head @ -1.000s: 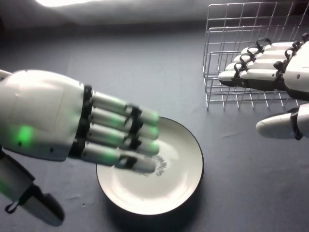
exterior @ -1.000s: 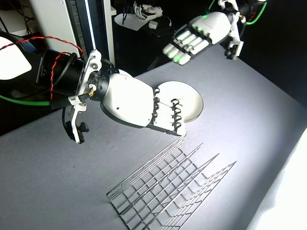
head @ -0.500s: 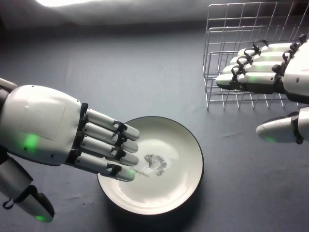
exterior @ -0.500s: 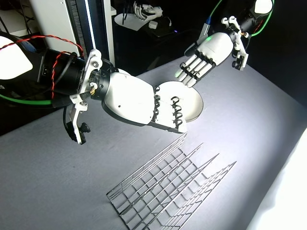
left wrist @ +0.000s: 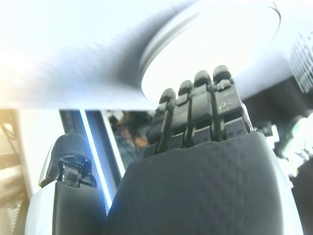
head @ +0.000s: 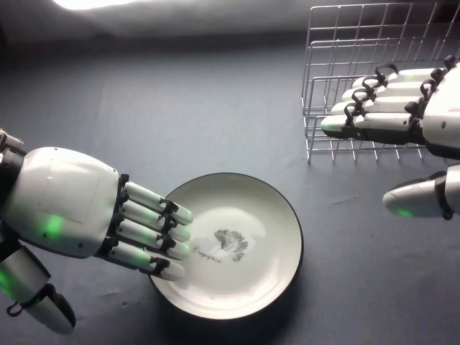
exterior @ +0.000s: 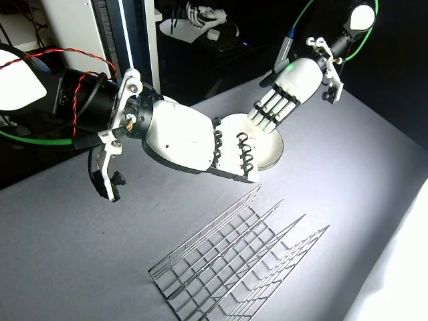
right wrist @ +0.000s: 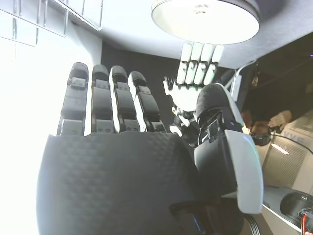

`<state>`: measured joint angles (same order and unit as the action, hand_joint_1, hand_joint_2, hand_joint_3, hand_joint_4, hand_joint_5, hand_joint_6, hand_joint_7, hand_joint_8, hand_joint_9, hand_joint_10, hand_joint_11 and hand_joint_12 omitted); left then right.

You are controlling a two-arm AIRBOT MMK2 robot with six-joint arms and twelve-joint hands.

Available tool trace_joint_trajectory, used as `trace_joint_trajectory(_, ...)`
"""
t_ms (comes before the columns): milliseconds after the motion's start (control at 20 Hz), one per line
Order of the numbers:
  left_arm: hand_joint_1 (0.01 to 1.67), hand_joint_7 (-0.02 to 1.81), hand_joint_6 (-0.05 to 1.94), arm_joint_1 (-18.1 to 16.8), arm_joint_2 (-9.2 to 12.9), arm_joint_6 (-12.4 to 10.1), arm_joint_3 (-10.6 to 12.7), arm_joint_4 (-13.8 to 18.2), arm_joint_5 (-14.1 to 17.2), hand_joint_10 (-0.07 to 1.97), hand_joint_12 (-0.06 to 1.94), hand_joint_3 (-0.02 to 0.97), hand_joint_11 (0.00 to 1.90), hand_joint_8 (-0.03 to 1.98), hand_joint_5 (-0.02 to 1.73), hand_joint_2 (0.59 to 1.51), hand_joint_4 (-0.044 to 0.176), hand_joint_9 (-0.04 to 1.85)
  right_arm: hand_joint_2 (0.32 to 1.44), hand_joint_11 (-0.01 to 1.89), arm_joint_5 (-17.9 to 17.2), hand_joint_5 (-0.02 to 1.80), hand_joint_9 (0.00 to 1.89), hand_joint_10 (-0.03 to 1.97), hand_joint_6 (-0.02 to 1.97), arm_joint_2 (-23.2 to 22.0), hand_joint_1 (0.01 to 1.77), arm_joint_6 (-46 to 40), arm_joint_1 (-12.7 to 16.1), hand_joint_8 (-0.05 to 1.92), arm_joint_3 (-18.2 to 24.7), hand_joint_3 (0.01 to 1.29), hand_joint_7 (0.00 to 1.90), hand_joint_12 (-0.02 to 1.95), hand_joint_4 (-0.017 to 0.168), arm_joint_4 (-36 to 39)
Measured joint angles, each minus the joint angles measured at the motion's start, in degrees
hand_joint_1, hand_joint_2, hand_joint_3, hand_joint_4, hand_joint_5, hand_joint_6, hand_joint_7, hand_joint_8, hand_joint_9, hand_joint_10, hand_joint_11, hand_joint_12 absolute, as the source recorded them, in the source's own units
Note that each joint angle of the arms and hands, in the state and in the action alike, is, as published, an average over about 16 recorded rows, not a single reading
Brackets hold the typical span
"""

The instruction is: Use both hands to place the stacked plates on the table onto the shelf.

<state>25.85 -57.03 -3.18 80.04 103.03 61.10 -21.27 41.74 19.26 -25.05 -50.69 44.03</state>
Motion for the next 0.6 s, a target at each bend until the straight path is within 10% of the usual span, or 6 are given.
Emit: trace_joint_trajectory(600,0.02,0.02,-0.01,2.1,-2.9,0.1,4.9,0.9,-0.6,0.01,-0.02,0.031,0.02,-0.02,0.01,1.171,-0.001,0.02,1.33,0.02,-15.9,0.02,0.02,0.01,0.02,2.2,0.01,0.1,-4.5,0.01,-6.0,0.02,0.02,-0.01,0.000,3.3)
